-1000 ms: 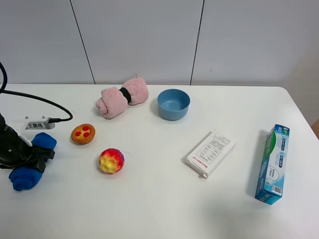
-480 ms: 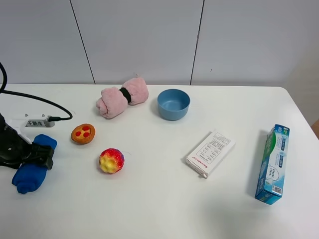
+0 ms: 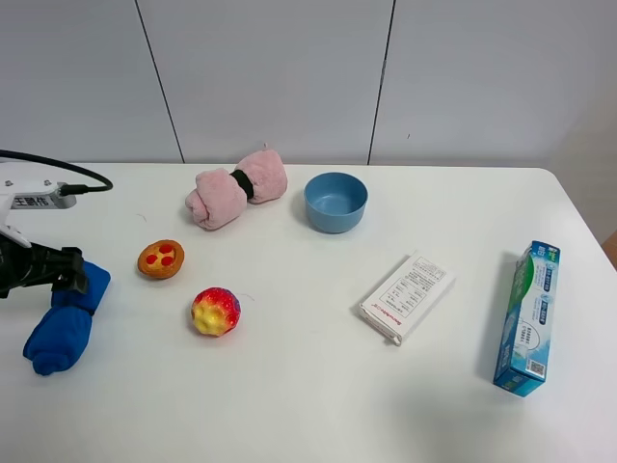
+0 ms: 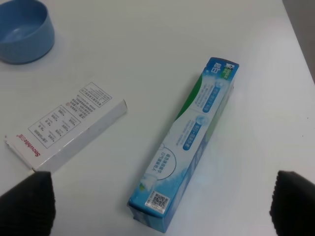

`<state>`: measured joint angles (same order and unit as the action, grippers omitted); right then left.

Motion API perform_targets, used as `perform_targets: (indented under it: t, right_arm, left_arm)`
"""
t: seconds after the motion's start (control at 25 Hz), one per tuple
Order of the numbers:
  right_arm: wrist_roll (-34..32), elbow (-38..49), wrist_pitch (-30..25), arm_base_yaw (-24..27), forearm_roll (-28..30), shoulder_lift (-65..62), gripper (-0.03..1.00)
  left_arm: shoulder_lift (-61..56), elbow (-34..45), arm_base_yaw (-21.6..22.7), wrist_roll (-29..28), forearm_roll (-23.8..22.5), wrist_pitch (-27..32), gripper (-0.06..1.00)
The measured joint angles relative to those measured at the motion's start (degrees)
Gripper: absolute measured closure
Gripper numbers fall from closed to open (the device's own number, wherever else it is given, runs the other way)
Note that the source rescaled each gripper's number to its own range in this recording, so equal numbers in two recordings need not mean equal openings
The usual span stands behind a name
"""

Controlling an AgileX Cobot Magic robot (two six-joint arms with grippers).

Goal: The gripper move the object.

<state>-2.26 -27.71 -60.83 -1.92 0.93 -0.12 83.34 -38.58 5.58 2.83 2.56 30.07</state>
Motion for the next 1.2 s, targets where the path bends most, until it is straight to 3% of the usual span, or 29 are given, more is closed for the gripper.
perform_targets:
  t: [0.6, 0.88, 1.04, 1.2]
  right_arm:
    - [0.0, 0.0, 0.0, 0.0, 0.0, 0.0, -0.03]
    - [0.0, 0.0, 0.0, 0.0, 0.0, 0.0, -0.03]
    - [0.0, 0.0, 0.0, 0.0, 0.0, 0.0, -0.03]
    - [0.0, 0.0, 0.0, 0.0, 0.0, 0.0, -0.03]
  left_arm:
    - [-24.9, 0.0, 0.0, -0.9, 2.6, 15.5, 0.02]
    - [-38.0, 0.0, 0.0, -0.5, 2.5, 24.0, 0.02]
    - [-44.9, -2.4, 0.0, -0.3, 0.9, 31.8, 0.02]
    - [-50.1, -5.1, 0.0, 1.1, 0.3, 34.6, 0.02]
